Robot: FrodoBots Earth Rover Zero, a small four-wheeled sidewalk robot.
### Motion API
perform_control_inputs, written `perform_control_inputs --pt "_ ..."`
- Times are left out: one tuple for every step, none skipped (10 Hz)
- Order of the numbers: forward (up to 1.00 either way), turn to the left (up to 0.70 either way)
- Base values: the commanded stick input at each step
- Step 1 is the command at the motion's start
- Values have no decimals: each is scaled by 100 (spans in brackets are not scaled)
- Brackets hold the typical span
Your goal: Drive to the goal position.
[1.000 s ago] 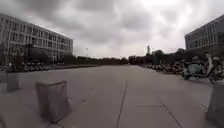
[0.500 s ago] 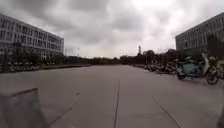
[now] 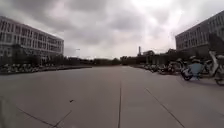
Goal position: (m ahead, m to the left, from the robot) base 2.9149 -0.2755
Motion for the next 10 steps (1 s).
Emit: perform_control_inputs --pt "70 0" --pt "70 0" --pt "70 0" --pt "70 0" --pt "70 0" --pt "70 0" --pt "70 0" --pt "70 0" --pt "70 0" --pt "70 0"
